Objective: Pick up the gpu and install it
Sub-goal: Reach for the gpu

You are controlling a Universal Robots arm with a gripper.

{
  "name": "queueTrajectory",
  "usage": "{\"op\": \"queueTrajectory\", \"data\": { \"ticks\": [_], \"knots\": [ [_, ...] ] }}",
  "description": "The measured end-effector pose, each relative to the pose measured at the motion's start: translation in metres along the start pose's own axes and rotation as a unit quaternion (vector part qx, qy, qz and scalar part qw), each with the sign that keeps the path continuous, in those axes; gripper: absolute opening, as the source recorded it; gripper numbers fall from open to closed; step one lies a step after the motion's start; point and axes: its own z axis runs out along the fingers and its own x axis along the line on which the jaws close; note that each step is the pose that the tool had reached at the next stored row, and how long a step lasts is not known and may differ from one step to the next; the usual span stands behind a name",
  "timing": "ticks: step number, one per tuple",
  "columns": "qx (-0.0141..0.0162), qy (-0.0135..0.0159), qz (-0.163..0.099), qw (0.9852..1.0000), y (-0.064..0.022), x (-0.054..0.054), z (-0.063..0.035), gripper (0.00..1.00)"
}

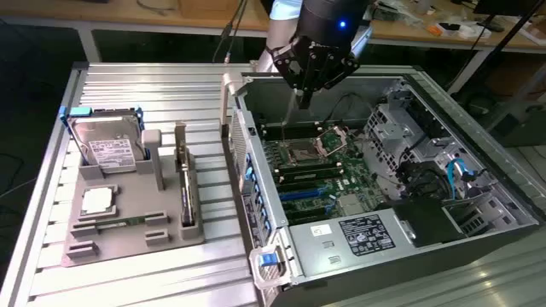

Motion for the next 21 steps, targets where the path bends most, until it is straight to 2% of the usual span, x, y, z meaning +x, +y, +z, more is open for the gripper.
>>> {"op": "queueTrajectory", "data": {
  "ticks": [1,5,7,10,13,14,21],
  "knots": [
    [0.0001,0.0001,0.000,1.0000,0.0000,0.000,0.0000,0.11],
    [0.0002,-0.0001,0.004,1.0000,-0.0013,0.023,0.0000,0.11],
    [0.0002,-0.0003,0.007,1.0000,-0.0022,0.040,-0.0002,0.11],
    [0.0002,-0.0004,0.008,1.0000,-0.0029,0.051,-0.0003,0.11],
    [0.0003,-0.0004,0.010,0.9999,-0.0040,0.071,-0.0002,0.11],
    [0.0003,-0.0005,0.011,0.9999,-0.0048,0.082,0.0002,0.11],
    [0.0004,-0.0006,0.014,0.9999,-0.0076,0.127,0.0031,0.11]
  ]
}}
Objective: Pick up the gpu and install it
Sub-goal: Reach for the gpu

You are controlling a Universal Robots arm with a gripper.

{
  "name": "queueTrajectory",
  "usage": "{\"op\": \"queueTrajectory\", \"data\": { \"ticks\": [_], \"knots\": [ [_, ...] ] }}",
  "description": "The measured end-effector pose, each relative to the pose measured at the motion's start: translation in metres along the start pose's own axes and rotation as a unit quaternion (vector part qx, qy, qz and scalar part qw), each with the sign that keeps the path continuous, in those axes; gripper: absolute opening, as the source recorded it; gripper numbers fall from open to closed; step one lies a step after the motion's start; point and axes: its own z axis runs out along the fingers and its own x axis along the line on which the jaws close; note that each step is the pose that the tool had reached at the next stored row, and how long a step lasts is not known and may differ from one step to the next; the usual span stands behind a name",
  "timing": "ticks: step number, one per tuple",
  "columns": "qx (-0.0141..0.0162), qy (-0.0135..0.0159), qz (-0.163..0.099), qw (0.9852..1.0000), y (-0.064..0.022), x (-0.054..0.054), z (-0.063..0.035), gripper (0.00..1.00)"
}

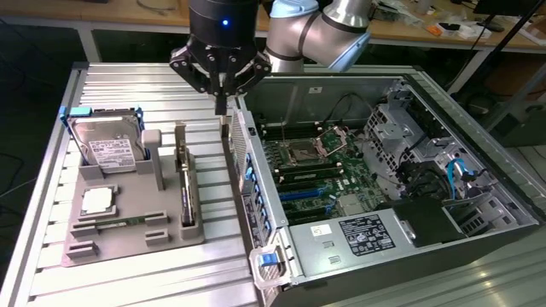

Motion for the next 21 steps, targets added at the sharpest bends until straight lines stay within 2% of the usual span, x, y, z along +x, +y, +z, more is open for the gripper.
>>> {"op": "queueTrajectory", "data": {
  "ticks": [12,16,18,21],
  "knots": [
    [0.0000,-0.0003,0.004,1.0000,-0.0034,0.048,0.0044,0.11],
    [0.0002,-0.0003,0.006,1.0000,-0.0051,0.071,0.0072,0.11],
    [0.0001,-0.0003,0.006,1.0000,-0.0059,0.079,0.0084,0.11],
    [0.0002,-0.0003,0.006,1.0000,-0.0061,0.080,0.0088,0.11]
  ]
}}
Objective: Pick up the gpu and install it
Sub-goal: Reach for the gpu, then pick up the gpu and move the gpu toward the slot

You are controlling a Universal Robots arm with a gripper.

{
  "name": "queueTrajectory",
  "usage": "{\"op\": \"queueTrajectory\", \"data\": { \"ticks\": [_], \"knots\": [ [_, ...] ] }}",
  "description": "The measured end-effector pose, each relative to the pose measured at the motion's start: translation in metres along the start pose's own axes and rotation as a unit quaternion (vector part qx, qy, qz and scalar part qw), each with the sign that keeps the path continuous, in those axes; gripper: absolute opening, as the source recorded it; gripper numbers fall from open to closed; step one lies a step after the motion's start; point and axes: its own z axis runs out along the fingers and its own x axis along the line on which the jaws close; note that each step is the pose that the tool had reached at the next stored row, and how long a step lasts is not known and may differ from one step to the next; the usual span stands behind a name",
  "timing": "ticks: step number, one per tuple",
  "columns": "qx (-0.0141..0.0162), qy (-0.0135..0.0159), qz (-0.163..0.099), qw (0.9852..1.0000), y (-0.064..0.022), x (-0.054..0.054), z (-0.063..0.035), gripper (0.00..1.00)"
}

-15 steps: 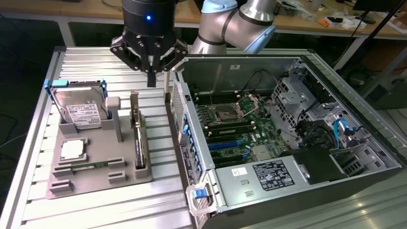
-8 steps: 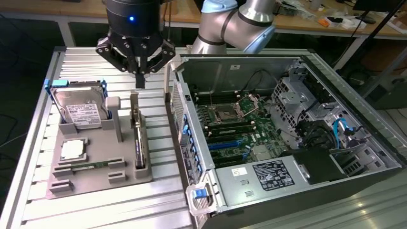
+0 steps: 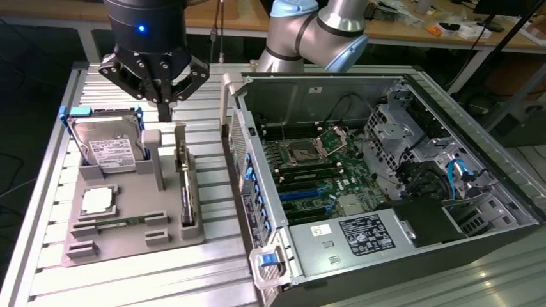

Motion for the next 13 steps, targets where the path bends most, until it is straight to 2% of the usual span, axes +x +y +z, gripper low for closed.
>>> {"op": "queueTrajectory", "data": {
  "ticks": [13],
  "knots": [
    [0.0000,0.0000,0.000,1.0000,0.0000,0.0004,0.0000,0.11]
  ]
}}
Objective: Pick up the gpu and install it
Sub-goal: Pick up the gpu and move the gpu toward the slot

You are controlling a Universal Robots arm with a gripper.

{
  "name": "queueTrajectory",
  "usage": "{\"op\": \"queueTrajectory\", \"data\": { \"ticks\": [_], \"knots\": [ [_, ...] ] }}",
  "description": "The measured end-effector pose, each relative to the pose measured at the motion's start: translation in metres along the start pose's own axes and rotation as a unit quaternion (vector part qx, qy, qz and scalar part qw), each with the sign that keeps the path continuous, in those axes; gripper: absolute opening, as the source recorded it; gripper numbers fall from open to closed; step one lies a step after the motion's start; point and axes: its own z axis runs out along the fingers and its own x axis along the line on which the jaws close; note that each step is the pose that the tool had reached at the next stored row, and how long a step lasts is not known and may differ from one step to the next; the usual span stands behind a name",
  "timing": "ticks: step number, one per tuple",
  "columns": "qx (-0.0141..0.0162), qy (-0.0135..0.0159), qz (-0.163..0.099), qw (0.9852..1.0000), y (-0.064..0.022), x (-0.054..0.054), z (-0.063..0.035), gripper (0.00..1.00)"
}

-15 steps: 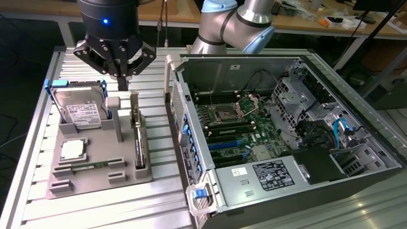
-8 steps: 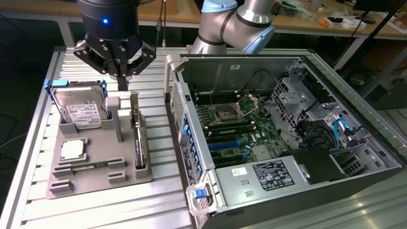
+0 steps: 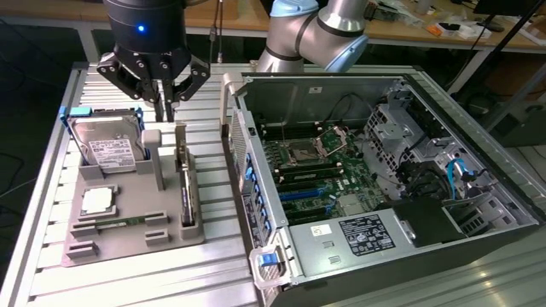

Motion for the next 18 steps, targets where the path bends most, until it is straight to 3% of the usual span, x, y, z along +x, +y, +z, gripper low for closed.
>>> {"op": "queueTrajectory", "data": {
  "ticks": [2,4,7,15,18],
  "knots": [
    [0.0000,0.0000,0.000,1.0000,0.0000,0.000,0.0000,0.30],
    [0.0000,0.0000,0.000,1.0000,0.0000,0.000,0.0000,0.36],
    [0.0000,0.0001,0.000,1.0000,-0.0021,0.000,0.0000,0.54],
    [0.0028,-0.0003,0.000,1.0000,-0.0197,-0.002,0.0013,0.54],
    [0.0029,-0.0003,0.000,1.0000,-0.0250,-0.002,0.0114,0.54]
  ]
}}
